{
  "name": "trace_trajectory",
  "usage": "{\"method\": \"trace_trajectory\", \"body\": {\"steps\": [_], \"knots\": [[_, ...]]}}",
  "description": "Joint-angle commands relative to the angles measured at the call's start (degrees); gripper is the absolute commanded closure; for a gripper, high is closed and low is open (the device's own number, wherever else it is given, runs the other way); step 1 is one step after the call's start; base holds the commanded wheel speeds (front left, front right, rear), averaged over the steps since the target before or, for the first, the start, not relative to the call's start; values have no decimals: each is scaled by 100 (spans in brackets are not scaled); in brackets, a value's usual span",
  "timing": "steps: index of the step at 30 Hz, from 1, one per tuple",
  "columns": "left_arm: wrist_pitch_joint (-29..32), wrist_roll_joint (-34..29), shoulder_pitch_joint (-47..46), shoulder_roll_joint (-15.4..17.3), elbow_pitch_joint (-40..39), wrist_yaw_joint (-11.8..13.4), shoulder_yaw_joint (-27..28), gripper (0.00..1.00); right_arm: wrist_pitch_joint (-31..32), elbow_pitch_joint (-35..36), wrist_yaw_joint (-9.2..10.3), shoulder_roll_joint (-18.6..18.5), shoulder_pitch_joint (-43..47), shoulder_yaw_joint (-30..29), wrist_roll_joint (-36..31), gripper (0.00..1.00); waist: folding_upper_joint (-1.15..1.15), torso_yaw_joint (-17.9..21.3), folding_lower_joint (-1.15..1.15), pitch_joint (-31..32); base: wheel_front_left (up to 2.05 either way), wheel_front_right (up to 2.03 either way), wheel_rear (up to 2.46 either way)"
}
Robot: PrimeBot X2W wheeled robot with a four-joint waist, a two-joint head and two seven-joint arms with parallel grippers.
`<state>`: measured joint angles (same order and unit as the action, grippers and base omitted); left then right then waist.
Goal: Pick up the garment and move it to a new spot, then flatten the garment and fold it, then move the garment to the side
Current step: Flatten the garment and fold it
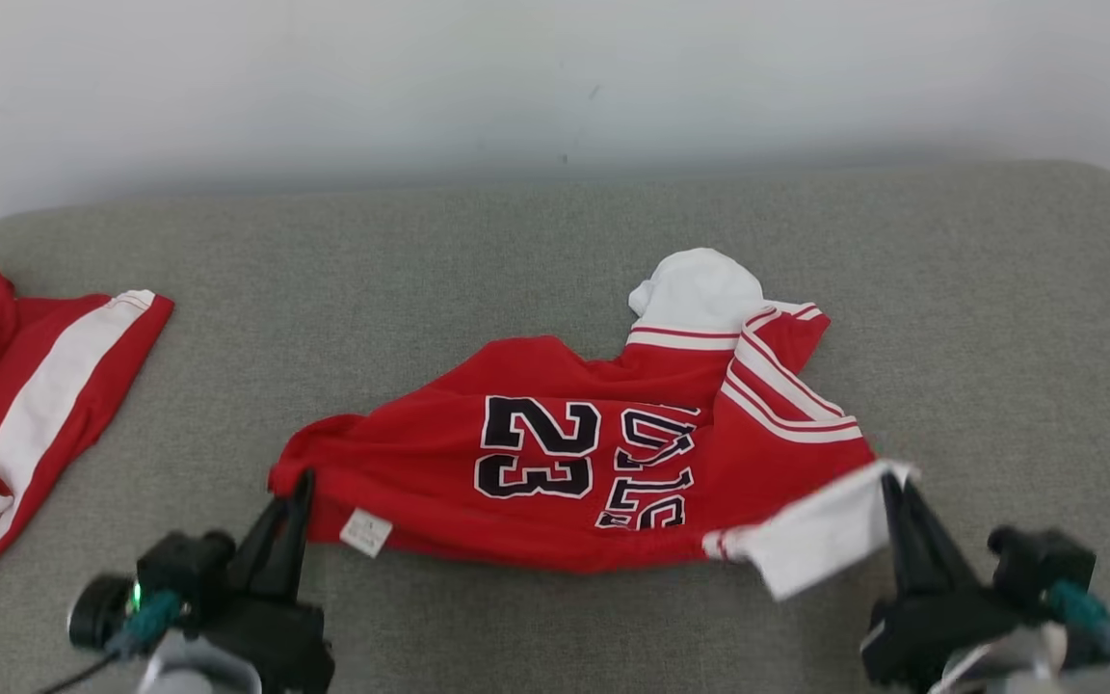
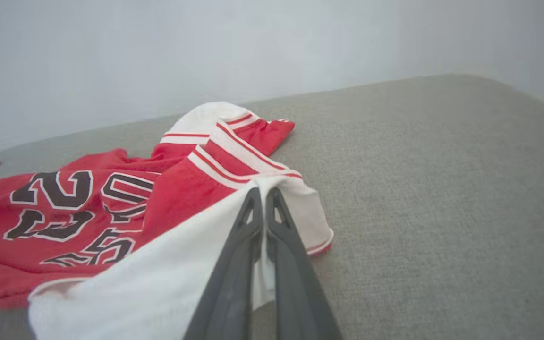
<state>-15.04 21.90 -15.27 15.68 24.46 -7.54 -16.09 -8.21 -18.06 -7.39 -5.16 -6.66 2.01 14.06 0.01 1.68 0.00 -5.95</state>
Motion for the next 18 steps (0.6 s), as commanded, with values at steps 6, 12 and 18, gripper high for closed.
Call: {"method": "trace_trajectory", "body": {"steps": [6,12,18], "knots": [[18,148,-1629,719,-267,11,-763,100,384,463,-16,-317,-1396,189,188,100,-1,96,0,-714,0,0,0],[312,625,-3390,1352,-369,12,-1269,100,678,433,-16,-344,-3031,146,355,100,-1,225,0,-1489,0,0,0],[691,1273,-5530,1745,76,12,-1818,100,1089,-80,-16,-300,-5246,-10,447,100,-1,325,0,-2344,0,0,0]]}}
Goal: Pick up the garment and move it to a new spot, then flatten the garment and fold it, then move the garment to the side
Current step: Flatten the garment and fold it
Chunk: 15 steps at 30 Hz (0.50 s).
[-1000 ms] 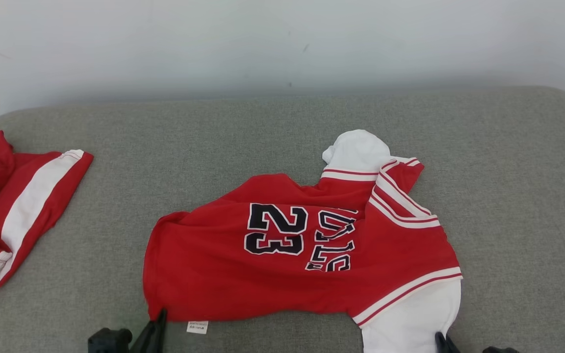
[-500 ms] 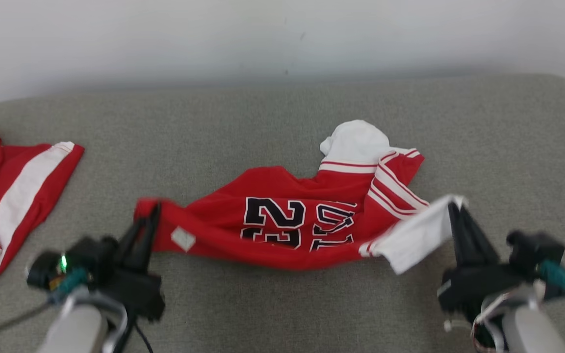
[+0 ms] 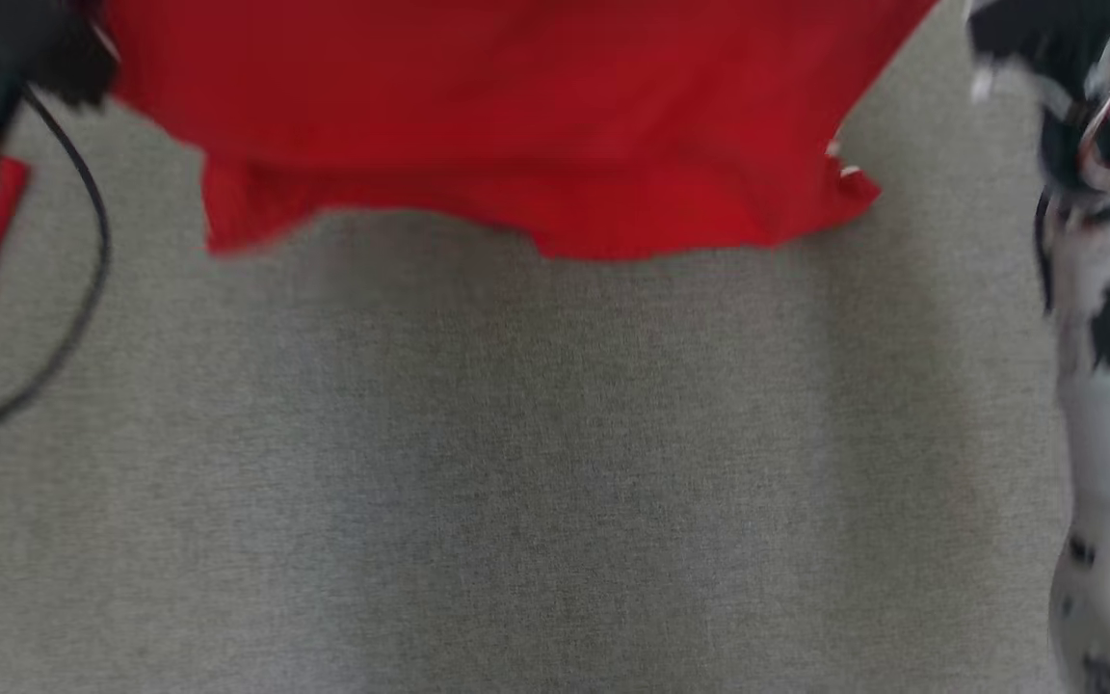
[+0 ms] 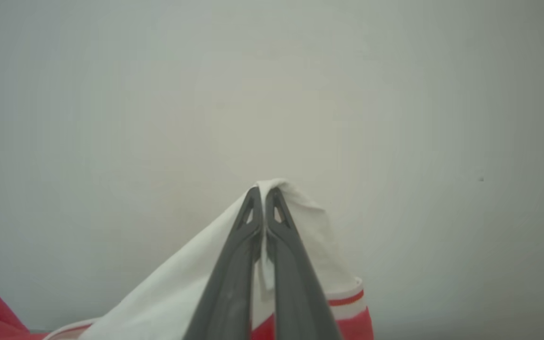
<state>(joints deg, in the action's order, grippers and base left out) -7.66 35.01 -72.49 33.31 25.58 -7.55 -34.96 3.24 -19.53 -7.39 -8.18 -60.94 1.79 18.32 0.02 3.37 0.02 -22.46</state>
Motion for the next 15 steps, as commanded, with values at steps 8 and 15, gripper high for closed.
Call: {"method": "trace_trajectory", "body": {"steps": [8,15], "knots": [[235,611,-2311,53,640,13,-733,100,261,-999,-16,96,-2581,-267,-237,100,-2,327,-2,-1371,0,0,0],[354,1003,-3811,-20,1217,13,-1370,100,152,-2008,-16,143,-4418,-423,-701,100,-2,454,-2,-1547,0,0,0]]}}
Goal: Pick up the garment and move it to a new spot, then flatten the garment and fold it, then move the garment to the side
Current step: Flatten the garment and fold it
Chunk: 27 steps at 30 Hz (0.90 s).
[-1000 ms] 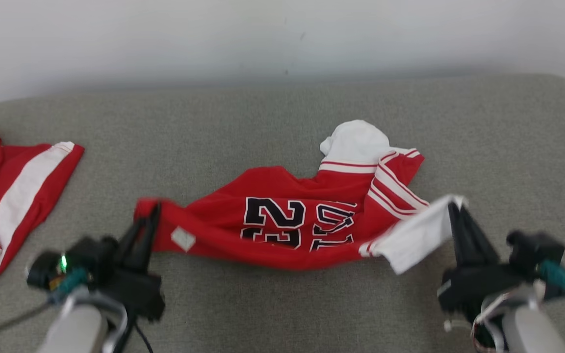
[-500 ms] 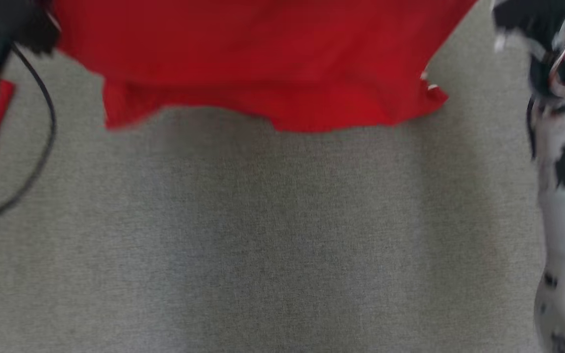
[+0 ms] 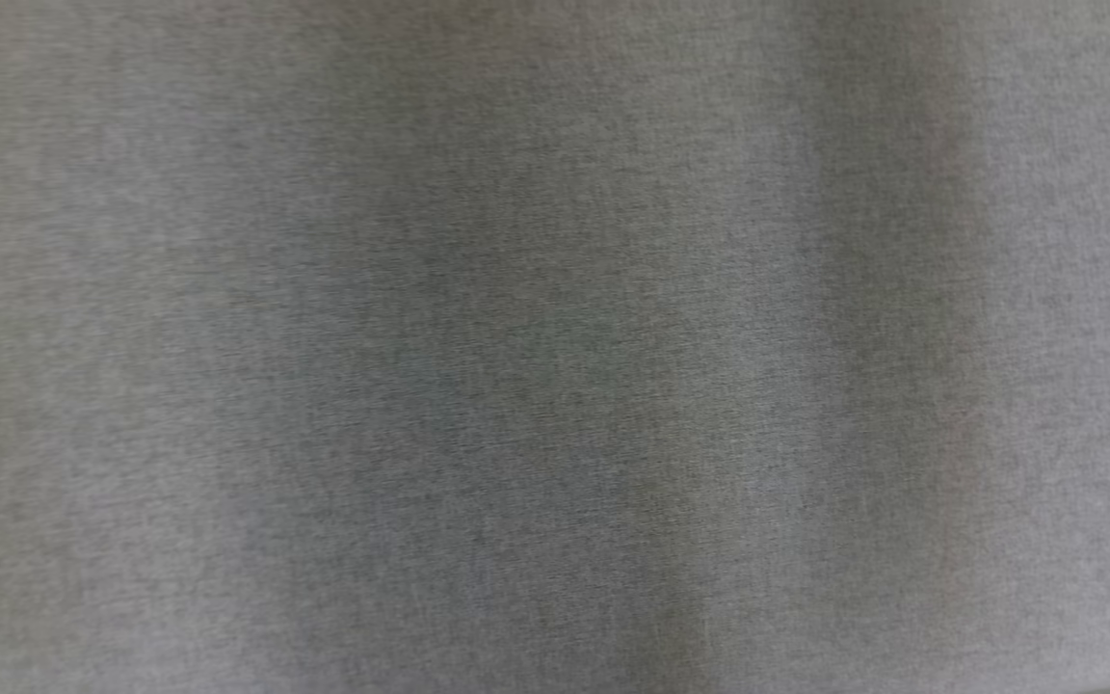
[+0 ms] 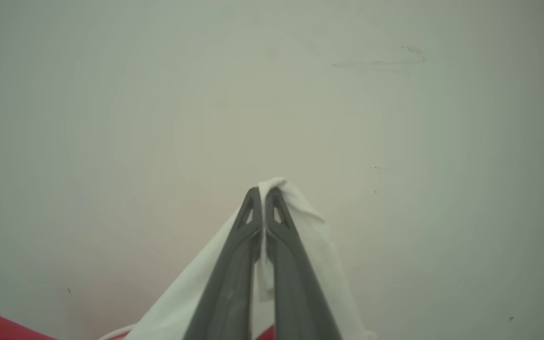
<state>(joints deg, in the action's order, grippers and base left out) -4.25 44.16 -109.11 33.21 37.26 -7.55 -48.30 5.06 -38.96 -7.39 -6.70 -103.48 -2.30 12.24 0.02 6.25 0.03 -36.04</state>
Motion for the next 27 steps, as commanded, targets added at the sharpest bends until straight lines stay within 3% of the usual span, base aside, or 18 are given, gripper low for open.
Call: {"method": "trace_trajectory", "body": {"steps": [1,8,14,20,27], "knots": [[2,136,-314,-15,123,13,-91,100,-63,-197,-16,-18,-358,-17,-155,100,-2,181,-3,-196,0,0,0],[2,637,-1141,-128,687,13,-452,100,-332,-1047,-16,61,-1281,-84,-524,100,-2,340,-3,-229,0,0,0],[-124,1028,-1463,-52,888,13,-989,100,-625,-1648,-16,63,-1534,-56,-624,100,-2,403,-3,-350,0,0,0],[-226,1324,-1548,38,945,13,-1325,100,-767,-1954,-16,38,-1558,-105,-598,100,-2,425,-3,-509,0,0,0],[-685,1805,-1084,126,622,13,-1758,100,-1066,-2061,-16,41,-1171,277,-415,100,-2,350,-3,-480,0,0,0]]}}
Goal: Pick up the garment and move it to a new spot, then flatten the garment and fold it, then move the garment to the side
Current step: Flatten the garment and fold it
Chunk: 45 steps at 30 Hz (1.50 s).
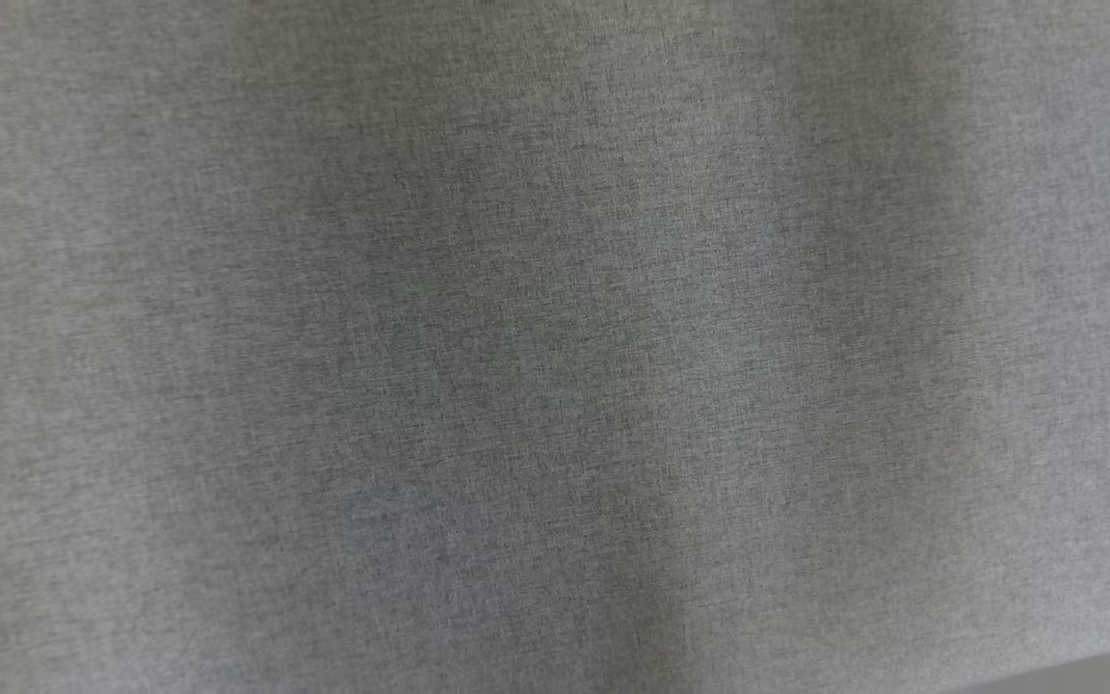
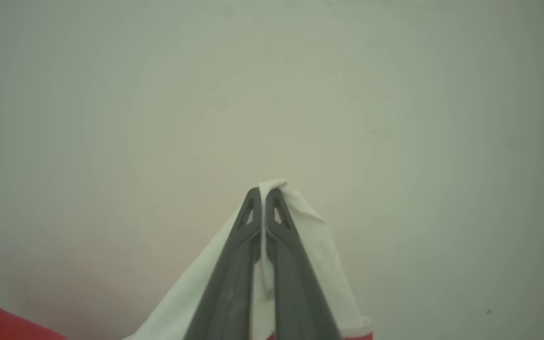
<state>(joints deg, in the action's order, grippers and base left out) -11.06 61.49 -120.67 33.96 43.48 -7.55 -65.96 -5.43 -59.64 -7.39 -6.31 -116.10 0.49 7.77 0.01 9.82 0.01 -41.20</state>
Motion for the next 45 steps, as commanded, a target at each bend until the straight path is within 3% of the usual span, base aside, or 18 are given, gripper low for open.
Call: {"method": "trace_trajectory", "body": {"steps": [1,9,14,19,24,32,38,45], "knots": [[-82,112,193,92,-56,13,-50,100,-78,35,-16,17,218,79,124,100,-1,6,-1,71,0,0,0],[-416,366,1791,410,-444,32,164,100,-443,759,-16,68,2139,801,932,100,-1,104,-1,672,0,0,0],[-414,38,3301,621,-1137,293,1128,100,-319,1784,-16,-63,3722,1071,1294,100,-1,107,-1,1075,0,0,0],[-416,-323,5074,688,-2027,634,2174,100,15,3244,-16,-274,5476,1046,1449,100,-1,9,-1,1443,0,0,0],[-416,-661,6750,431,-2777,851,2961,100,457,4746,-16,-261,7274,630,1384,100,-1,-159,-1,1738,0,0,0],[-417,-1297,8534,-76,-3115,910,3477,100,979,6496,-16,178,9655,-19,1150,100,-1,-300,-1,2165,0,0,0],[-417,-1479,9450,-405,-3035,846,3796,100,1159,6956,-16,319,10736,-237,1249,100,-1,-264,-1,2408,0,0,0],[-417,-1779,10839,-919,-2995,754,4334,100,1149,6965,-16,342,11906,-582,1517,100,-1,-209,-1,2776,0,0,0]]}}
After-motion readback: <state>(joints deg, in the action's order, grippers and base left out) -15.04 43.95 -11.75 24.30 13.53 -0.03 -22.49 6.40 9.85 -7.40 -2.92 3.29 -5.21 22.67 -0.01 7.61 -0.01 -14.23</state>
